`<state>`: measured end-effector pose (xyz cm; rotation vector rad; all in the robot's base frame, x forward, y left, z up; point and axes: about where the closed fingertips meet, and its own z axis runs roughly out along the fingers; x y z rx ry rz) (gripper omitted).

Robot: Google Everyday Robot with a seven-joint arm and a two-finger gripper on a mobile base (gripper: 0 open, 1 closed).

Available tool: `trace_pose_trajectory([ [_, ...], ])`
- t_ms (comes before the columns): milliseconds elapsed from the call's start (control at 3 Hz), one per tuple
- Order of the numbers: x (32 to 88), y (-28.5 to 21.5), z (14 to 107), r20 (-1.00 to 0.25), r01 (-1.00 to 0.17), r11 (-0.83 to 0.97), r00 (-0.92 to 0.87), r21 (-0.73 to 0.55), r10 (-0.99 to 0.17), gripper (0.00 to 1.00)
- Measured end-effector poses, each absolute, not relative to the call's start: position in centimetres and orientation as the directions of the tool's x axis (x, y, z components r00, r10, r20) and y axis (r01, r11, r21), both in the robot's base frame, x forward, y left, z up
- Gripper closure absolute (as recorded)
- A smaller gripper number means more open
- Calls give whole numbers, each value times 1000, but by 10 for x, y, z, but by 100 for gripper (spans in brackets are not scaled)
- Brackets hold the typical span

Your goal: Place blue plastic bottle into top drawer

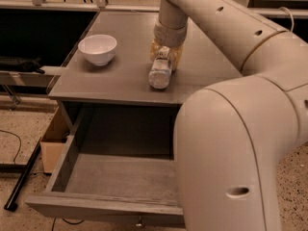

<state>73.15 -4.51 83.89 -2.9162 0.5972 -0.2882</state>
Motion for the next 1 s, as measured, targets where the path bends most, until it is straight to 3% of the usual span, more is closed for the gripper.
trace_pose_trajectory([
  [667, 726, -63, 848, 182, -394, -899, 886, -189, -427, 100],
  [1000, 705, -100, 863, 211, -451, -853, 836, -265, -507, 100],
])
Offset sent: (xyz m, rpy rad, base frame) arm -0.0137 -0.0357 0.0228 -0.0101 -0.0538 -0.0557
